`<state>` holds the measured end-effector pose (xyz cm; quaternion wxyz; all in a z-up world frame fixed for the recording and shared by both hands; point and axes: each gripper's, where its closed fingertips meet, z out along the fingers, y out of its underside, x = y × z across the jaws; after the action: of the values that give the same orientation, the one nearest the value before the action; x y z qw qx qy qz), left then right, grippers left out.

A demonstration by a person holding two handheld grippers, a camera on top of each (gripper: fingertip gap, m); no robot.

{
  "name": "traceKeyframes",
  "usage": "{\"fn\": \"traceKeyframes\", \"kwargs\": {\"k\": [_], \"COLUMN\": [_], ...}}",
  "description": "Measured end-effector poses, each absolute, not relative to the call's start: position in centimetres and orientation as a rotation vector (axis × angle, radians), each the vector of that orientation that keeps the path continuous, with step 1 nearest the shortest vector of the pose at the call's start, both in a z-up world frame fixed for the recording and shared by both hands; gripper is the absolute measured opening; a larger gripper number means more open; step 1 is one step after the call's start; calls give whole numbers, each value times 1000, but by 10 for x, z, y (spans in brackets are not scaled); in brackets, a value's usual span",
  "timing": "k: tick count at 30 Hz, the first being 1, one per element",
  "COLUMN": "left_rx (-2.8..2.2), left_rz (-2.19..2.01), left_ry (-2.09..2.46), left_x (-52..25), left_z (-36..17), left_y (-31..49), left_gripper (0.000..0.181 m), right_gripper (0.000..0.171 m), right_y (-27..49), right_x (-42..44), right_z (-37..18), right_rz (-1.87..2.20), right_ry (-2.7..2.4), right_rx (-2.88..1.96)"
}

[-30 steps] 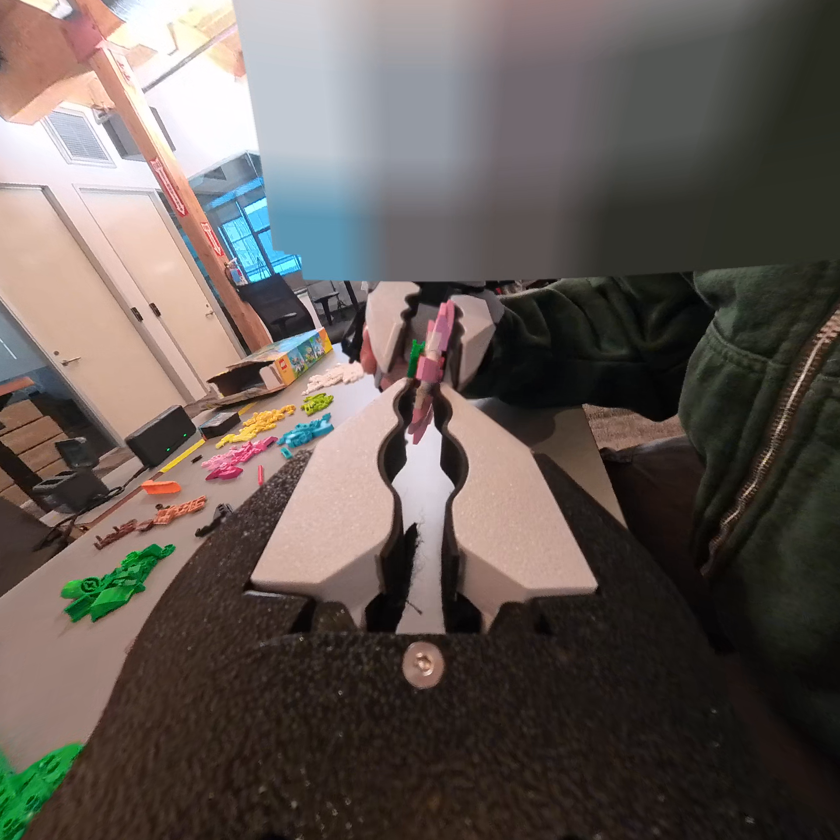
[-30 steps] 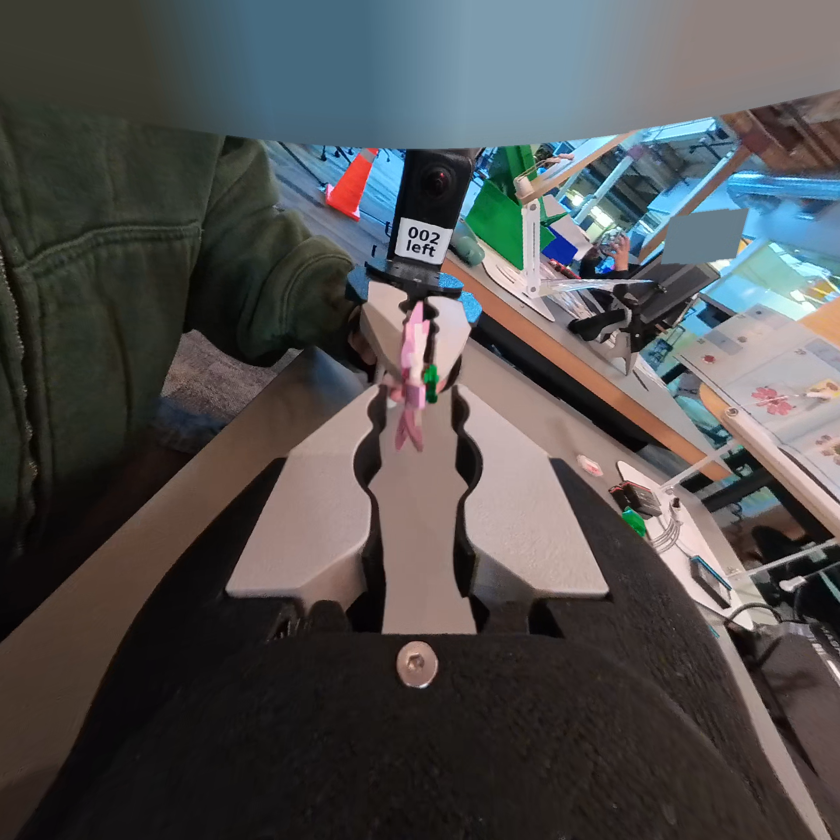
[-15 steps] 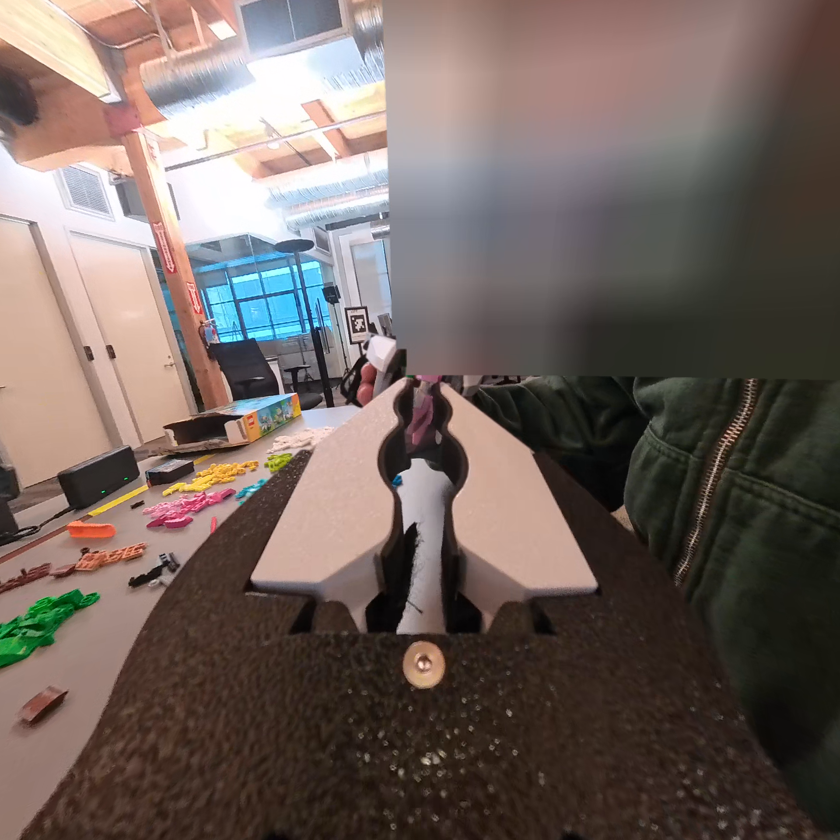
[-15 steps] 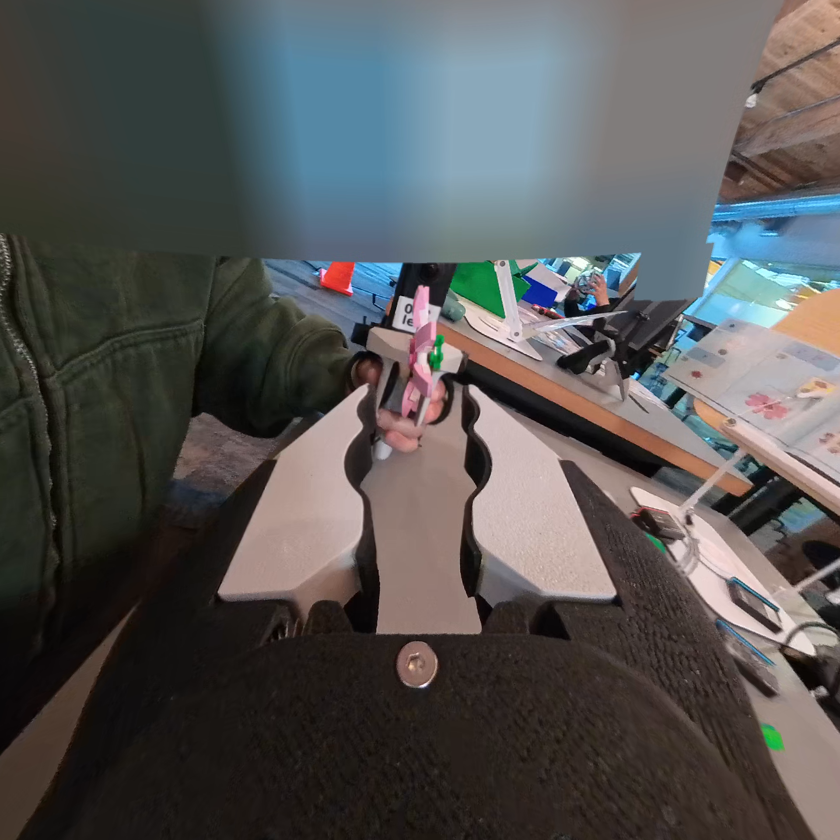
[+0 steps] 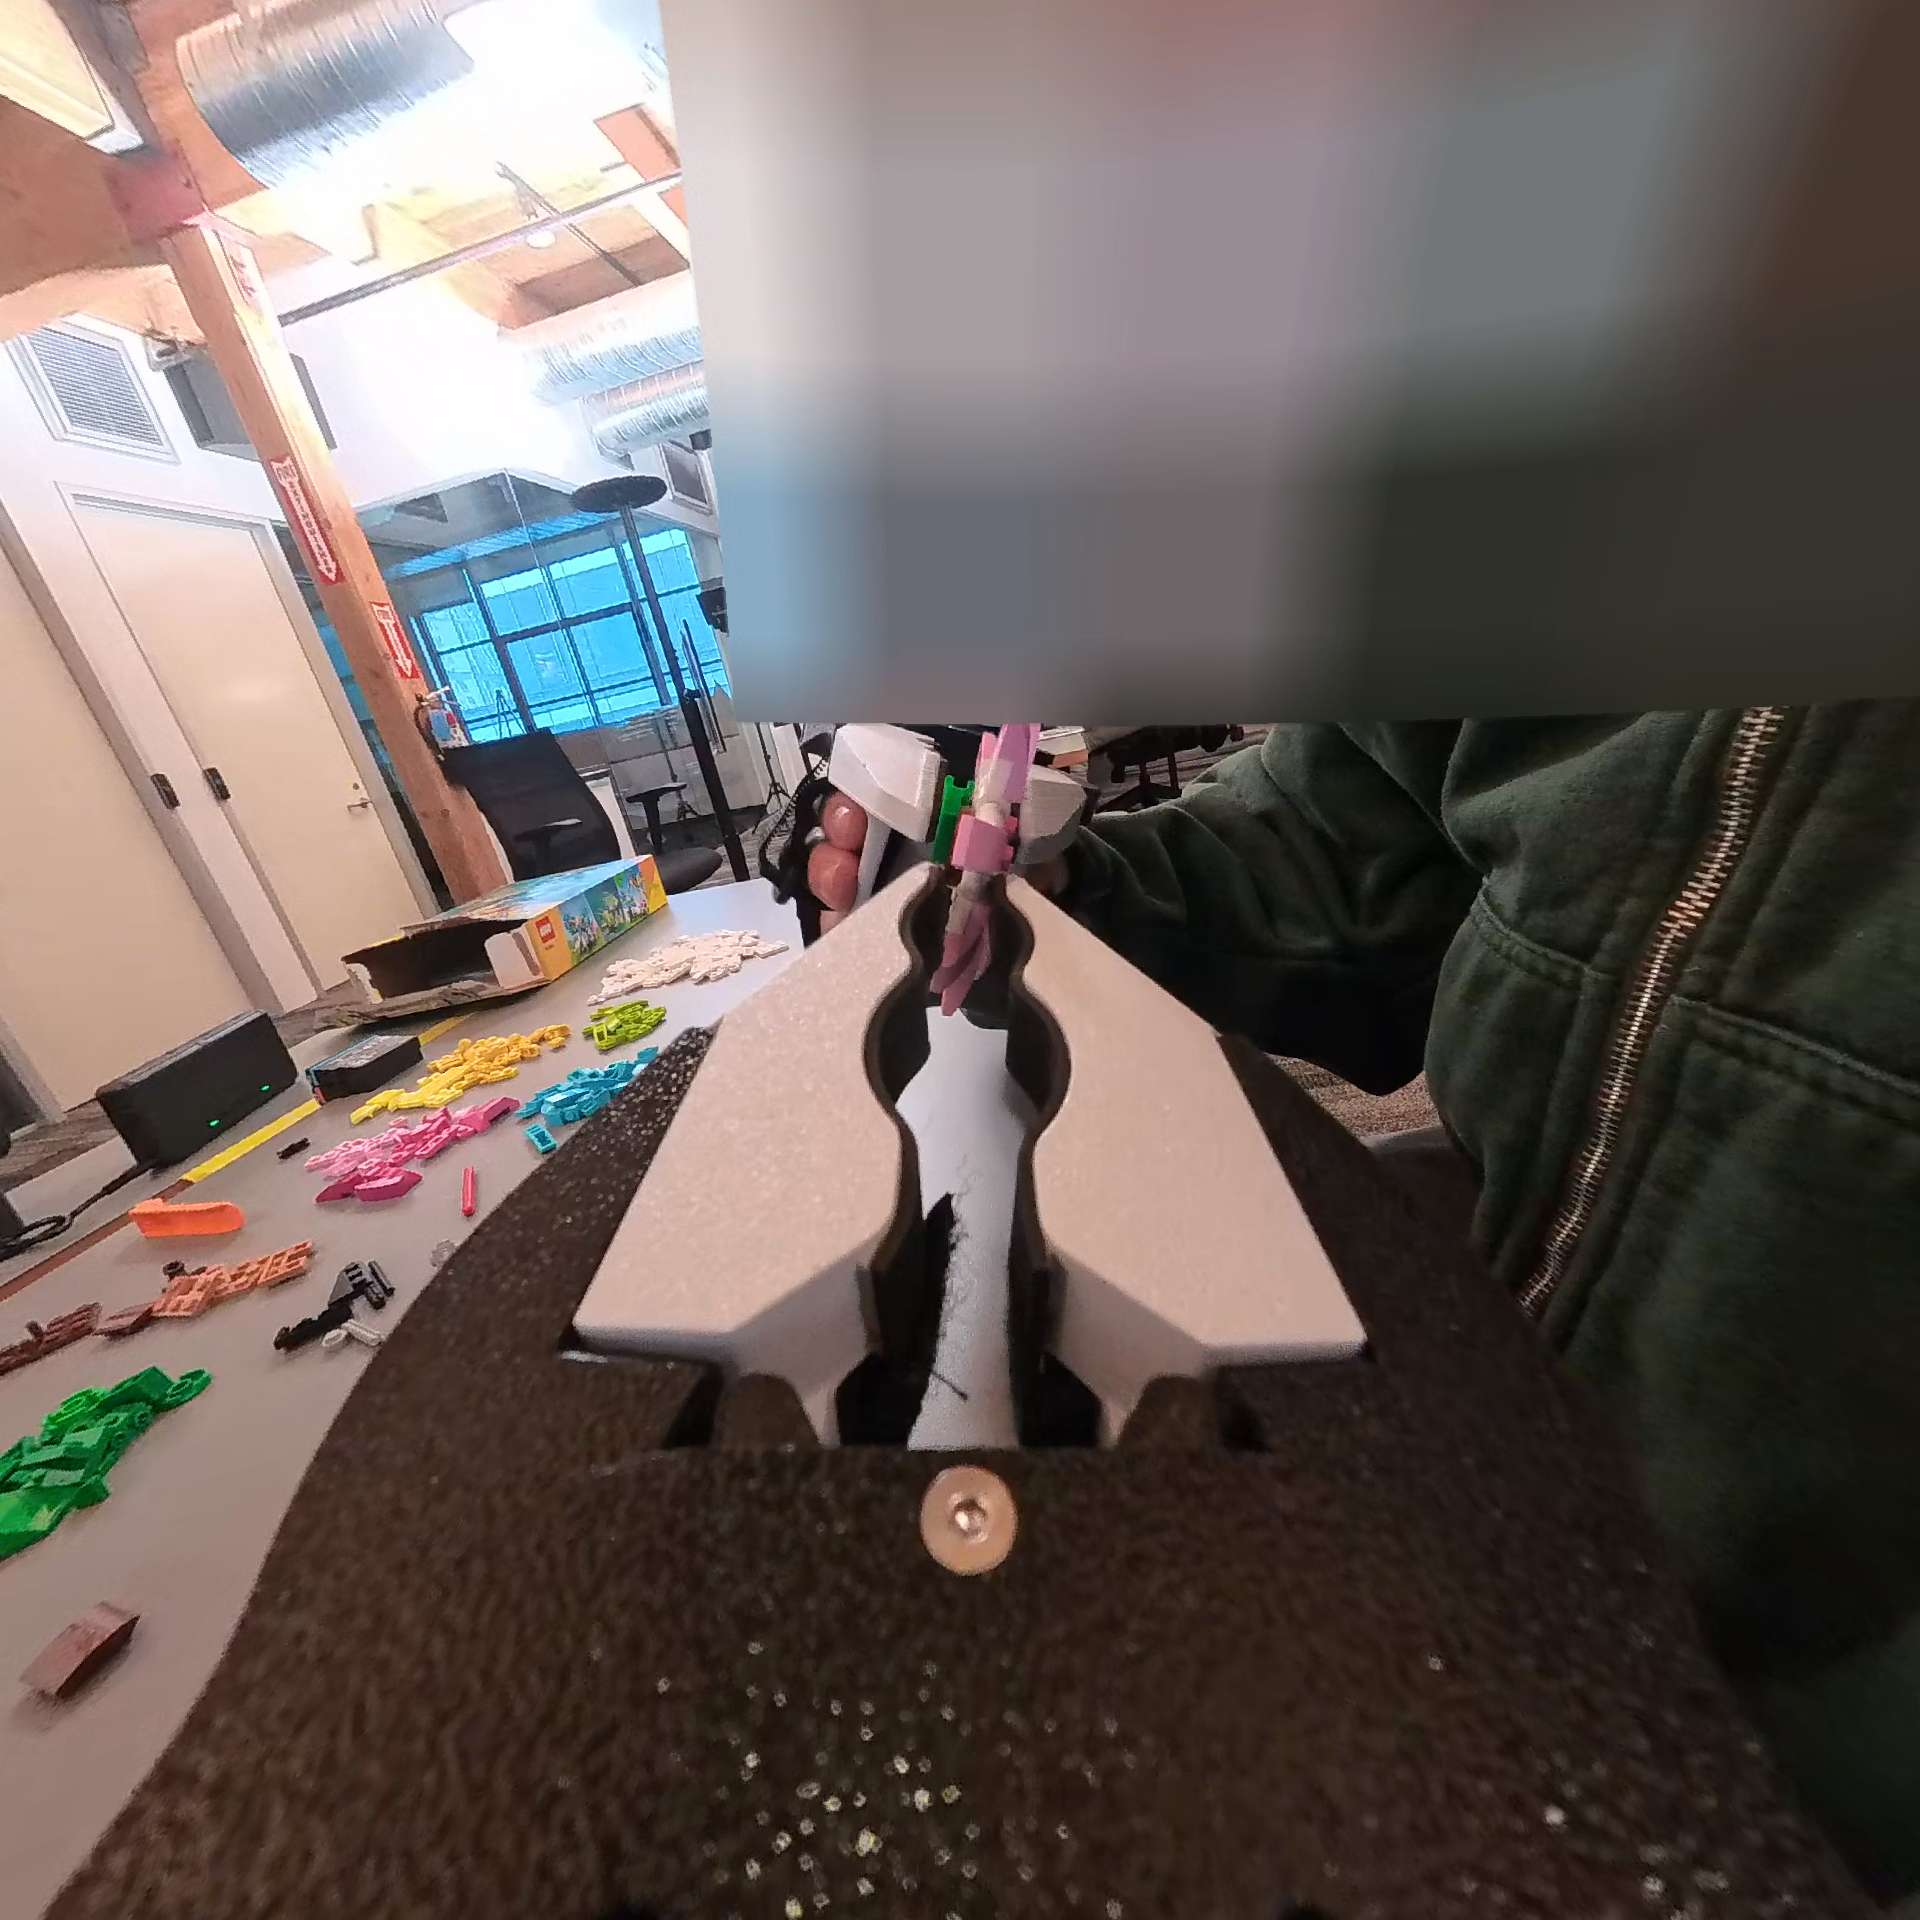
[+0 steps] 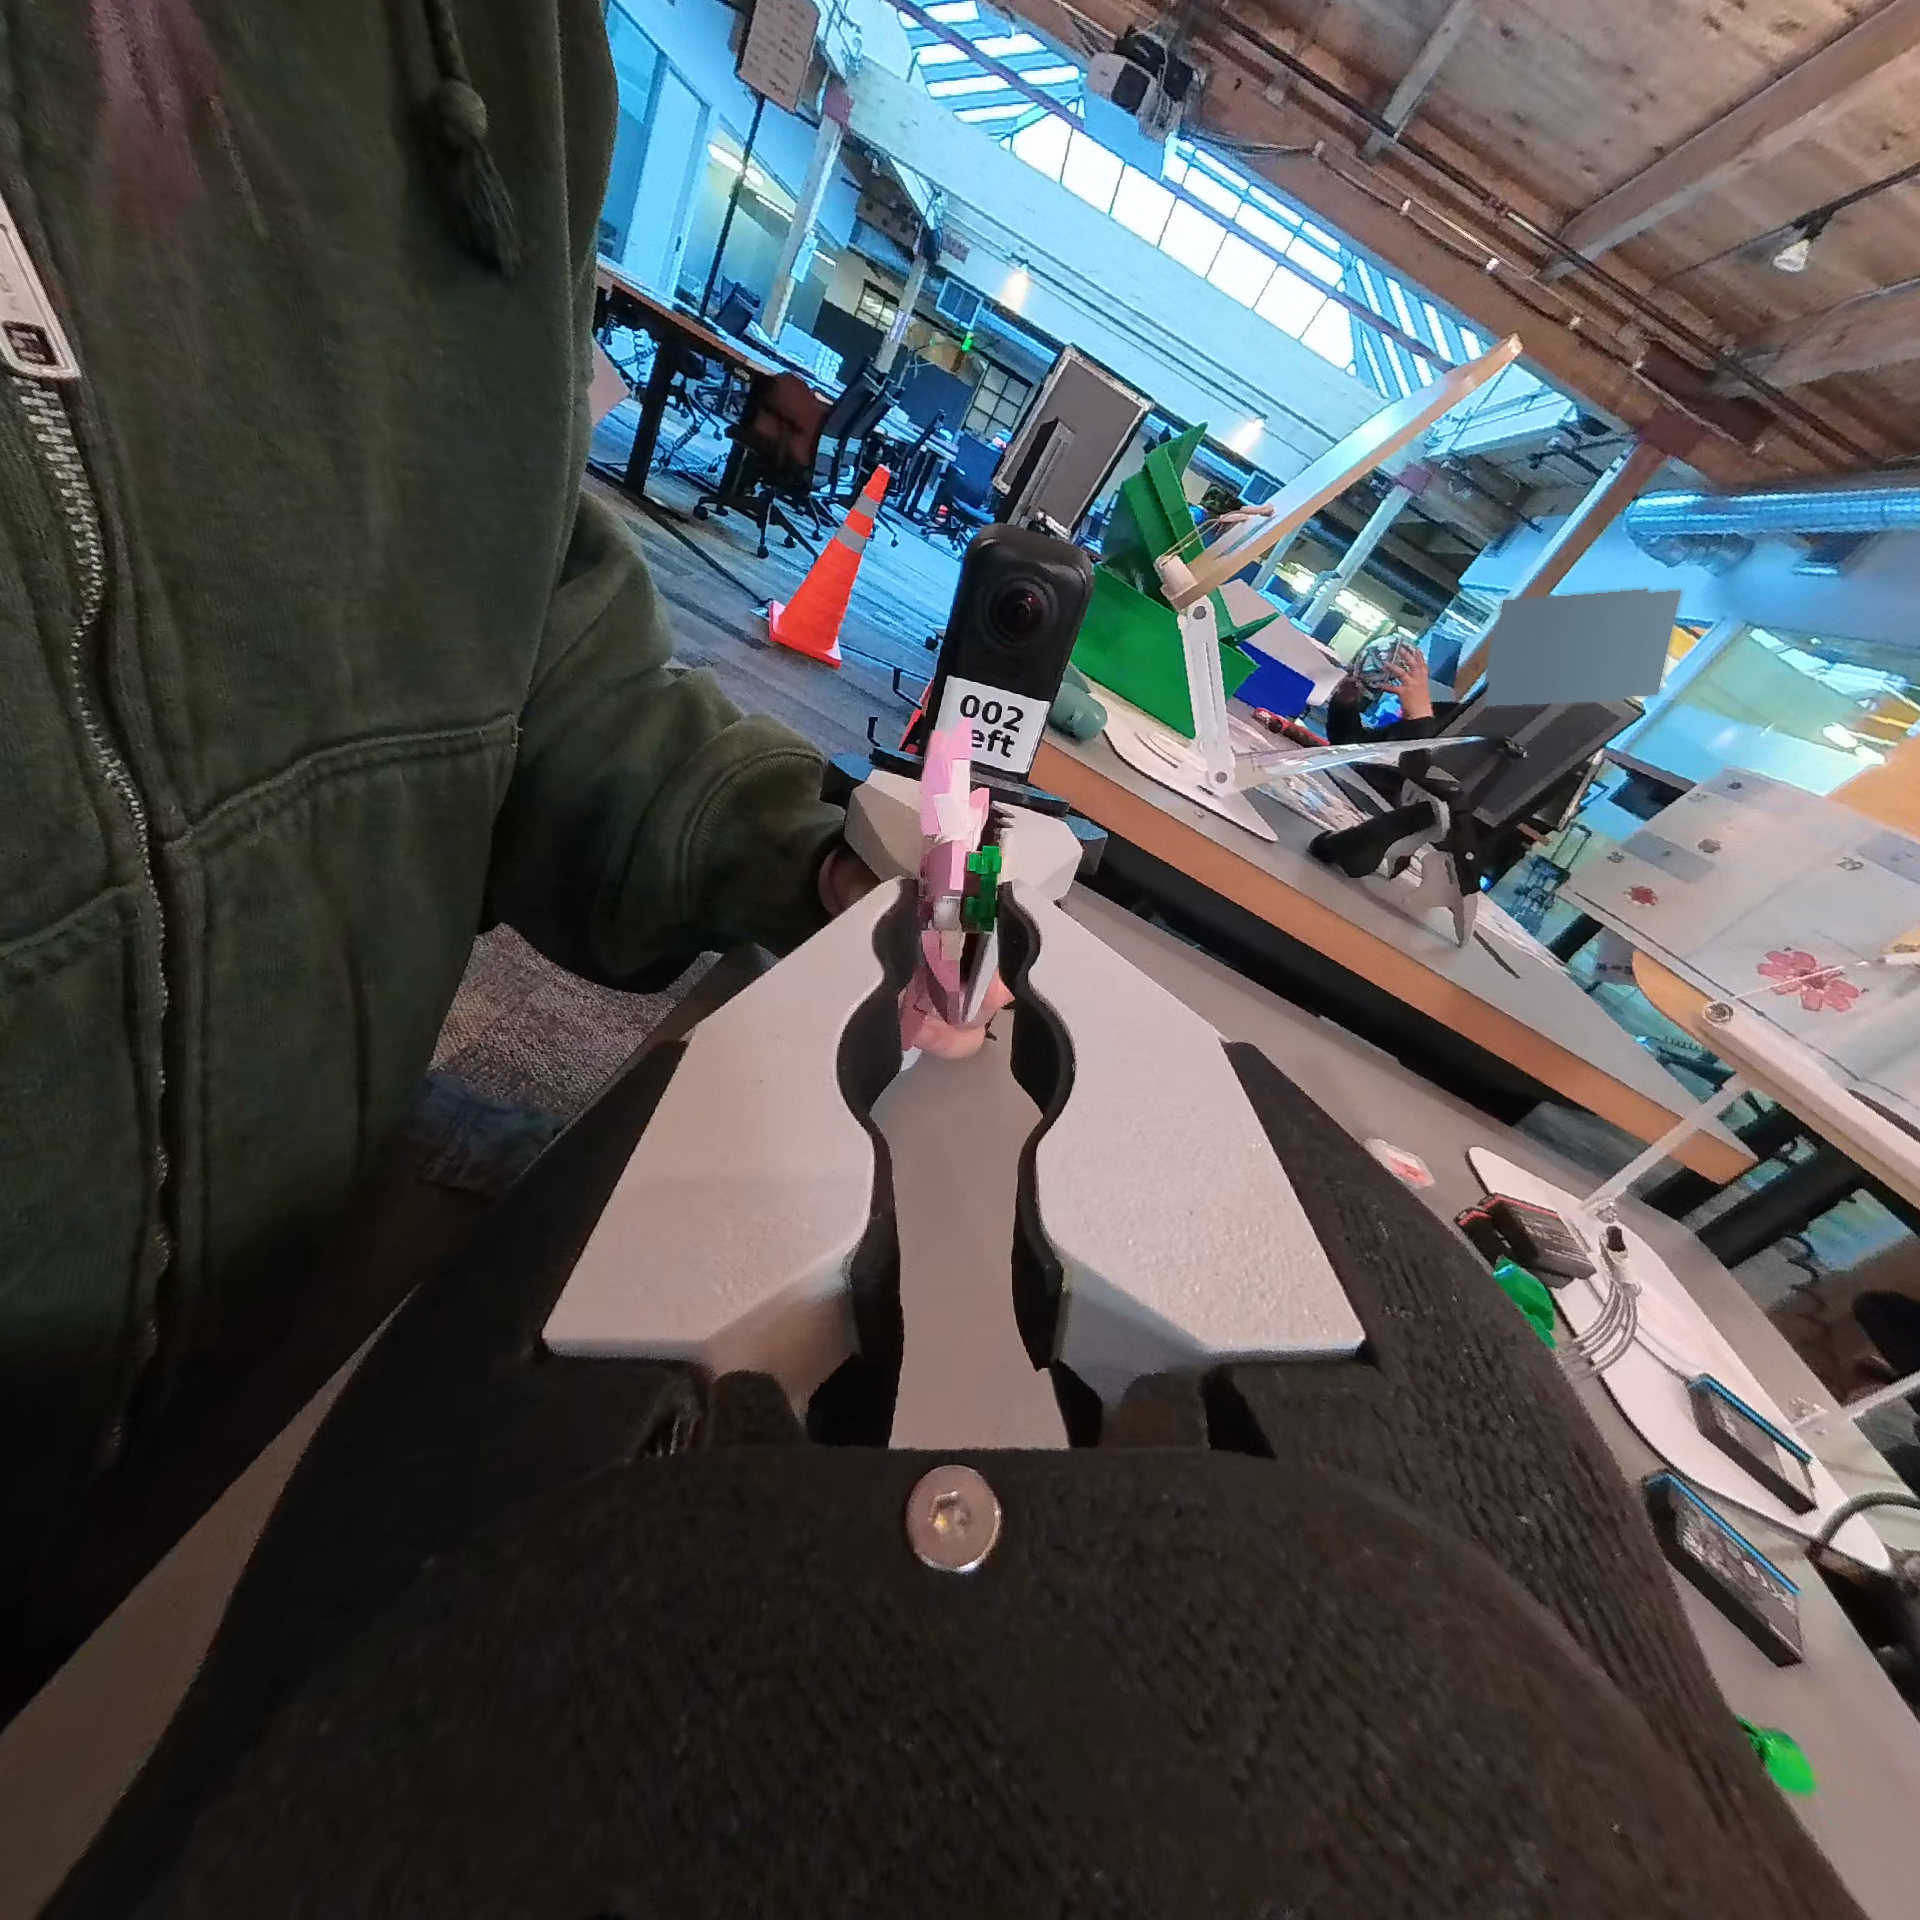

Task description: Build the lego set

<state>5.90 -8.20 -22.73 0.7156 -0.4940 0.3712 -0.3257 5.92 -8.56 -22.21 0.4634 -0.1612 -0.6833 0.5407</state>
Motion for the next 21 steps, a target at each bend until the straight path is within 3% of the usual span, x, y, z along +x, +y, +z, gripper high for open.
{"fn": "traceKeyframes", "kwargs": {"k": [12, 16, 21], "left_rx": [-1106, -1135, -1251], "left_rz": [-735, -677, -312], "left_ry": [829, 806, 753], "left_x": [58, 46, 8], "left_z": [-231, -233, -251], "left_y": [-82, -77, -51], "left_gripper": [4, 4, 5], "right_gripper": [13, 45, 45], "right_y": [-86, -76, -34], "right_x": [59, 58, 50], "right_z": [-225, -225, -217], "right_rz": [1350, 1311, 1240], "right_ry": [-1665, -1636, -1473], "right_rx": [-392, -390, -516]}}
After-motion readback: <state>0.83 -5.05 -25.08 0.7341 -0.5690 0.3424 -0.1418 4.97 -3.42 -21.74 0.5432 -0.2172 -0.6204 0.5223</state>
